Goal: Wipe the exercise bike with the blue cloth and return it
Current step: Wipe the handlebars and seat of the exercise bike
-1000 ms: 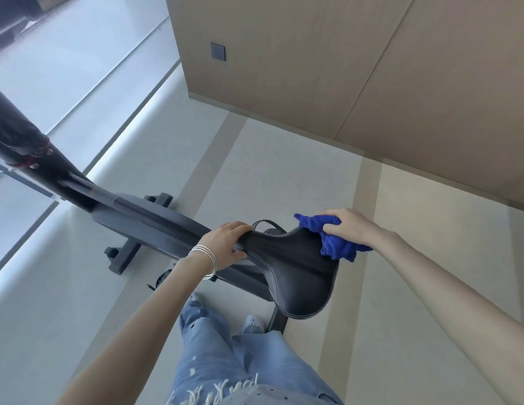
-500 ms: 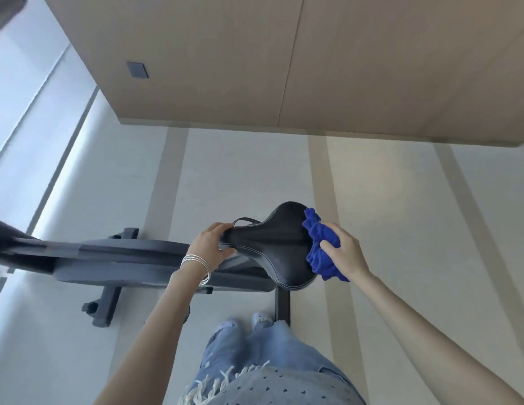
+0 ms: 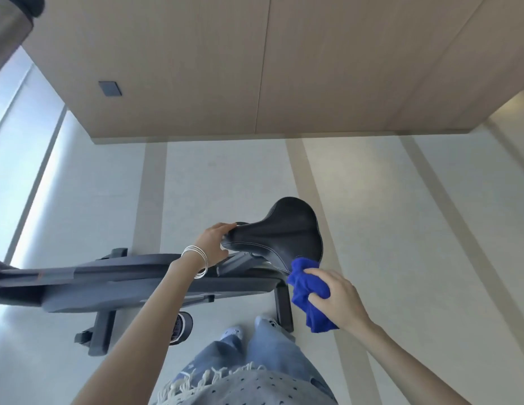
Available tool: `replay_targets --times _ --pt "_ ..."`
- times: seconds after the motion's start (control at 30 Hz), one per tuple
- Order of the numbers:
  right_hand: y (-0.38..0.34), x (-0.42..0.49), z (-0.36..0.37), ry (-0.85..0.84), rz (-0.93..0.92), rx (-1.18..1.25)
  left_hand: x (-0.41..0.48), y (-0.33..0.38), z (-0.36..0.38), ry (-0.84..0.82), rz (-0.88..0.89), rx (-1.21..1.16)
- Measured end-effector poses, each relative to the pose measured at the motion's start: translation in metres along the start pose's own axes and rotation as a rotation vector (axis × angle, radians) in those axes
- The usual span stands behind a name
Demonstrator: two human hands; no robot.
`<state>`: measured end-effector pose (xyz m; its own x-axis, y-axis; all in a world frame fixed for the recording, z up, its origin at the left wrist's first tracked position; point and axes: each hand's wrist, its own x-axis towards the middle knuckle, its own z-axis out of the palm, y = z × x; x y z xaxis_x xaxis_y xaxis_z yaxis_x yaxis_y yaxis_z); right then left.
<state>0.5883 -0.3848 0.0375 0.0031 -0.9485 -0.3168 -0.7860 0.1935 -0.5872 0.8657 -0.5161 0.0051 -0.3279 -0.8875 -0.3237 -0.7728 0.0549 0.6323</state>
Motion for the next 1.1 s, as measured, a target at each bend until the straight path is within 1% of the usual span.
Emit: replay_targets --times 0.07,0.13,0.2,0.23,0.33,0.4,0.53,0.67,0.73,0.87,0.97,1.03,1.07,1.1 --pt "-0.017 0.003 0.005 0.095 -0.187 -0.247 -0.001 -0.007 -0.003 0.009 -0.014 -0.088" --pt "-0.042 0.016 0.014 0.226 -0.399 -0.426 -0.006 -0.015 -0.005 0.026 -0.065 -0.202" --pt "-0.070 0.038 0.028 0.270 -0.542 -0.625 -0.015 -0.022 -0.005 0.025 -0.095 -0.266" --pt "-0.082 0.048 0.035 0.255 -0.587 -0.735 -0.019 -0.025 -0.004 0.029 -0.096 -0.274" --pt "-0.101 0.071 0.053 0.130 -0.603 -1.048 -0.030 -0.026 0.000 0.051 -0.080 -0.267" --pt "-0.099 0.075 0.055 0.088 -0.600 -1.137 -0.034 -0.024 0.002 0.044 -0.052 -0.220" --pt "-0.080 0.074 0.040 0.038 -0.635 -1.215 -0.037 -0.016 0.006 0.074 0.022 -0.129" --pt "-0.071 0.065 0.027 -0.046 -0.590 -1.280 -0.034 -0.004 0.013 0.080 0.069 -0.039" --pt "-0.071 0.060 0.024 -0.056 -0.565 -1.310 -0.032 0.000 0.016 0.077 0.098 0.015" --pt "-0.063 0.055 0.022 -0.145 -0.539 -1.270 -0.026 -0.001 0.016 0.079 0.140 0.082" --pt "-0.056 0.047 0.012 -0.250 -0.466 -1.168 -0.022 -0.002 0.015 0.057 0.148 0.109" --pt "-0.054 0.042 -0.007 -0.321 -0.357 -0.960 -0.018 -0.002 0.014 0.045 0.145 0.119" --pt "-0.056 0.041 -0.018 -0.331 -0.292 -0.828 -0.015 -0.002 0.014 0.041 0.144 0.123" --pt "-0.058 0.043 -0.028 -0.297 -0.259 -0.722 -0.013 -0.001 0.015 0.037 0.143 0.129"
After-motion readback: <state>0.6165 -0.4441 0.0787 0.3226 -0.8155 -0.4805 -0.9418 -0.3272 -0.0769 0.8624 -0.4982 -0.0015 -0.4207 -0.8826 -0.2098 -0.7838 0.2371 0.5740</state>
